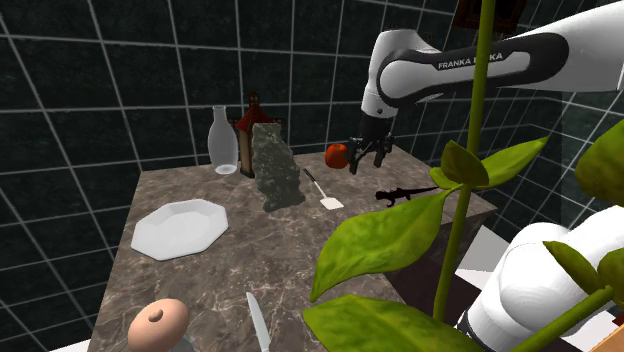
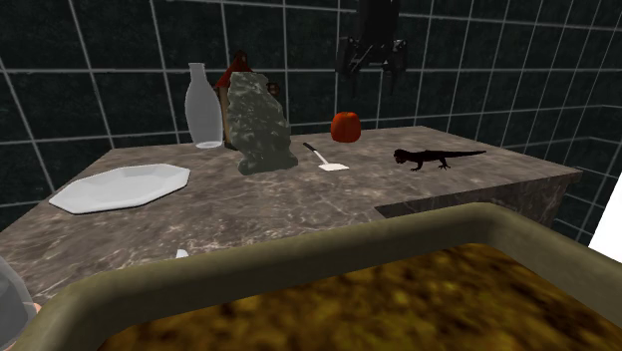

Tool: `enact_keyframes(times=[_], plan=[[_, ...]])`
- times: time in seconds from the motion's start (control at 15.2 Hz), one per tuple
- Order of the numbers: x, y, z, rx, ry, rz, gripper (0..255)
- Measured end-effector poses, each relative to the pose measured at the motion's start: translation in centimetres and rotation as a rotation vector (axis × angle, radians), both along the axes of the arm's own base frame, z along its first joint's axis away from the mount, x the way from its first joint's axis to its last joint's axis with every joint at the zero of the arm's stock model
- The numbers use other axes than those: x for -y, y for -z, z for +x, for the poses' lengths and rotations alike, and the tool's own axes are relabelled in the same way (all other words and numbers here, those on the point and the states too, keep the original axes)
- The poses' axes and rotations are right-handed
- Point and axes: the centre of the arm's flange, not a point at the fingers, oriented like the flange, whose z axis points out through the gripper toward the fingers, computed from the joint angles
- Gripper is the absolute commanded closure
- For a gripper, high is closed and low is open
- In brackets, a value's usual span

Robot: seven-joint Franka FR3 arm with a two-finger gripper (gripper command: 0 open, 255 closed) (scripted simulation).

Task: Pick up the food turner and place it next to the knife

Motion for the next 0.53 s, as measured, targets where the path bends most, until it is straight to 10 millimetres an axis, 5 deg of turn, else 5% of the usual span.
enact_keyframes(times=[0.53], plan=[[1.2,5.6,8.3,0.019,0.073,-0.004,0]])
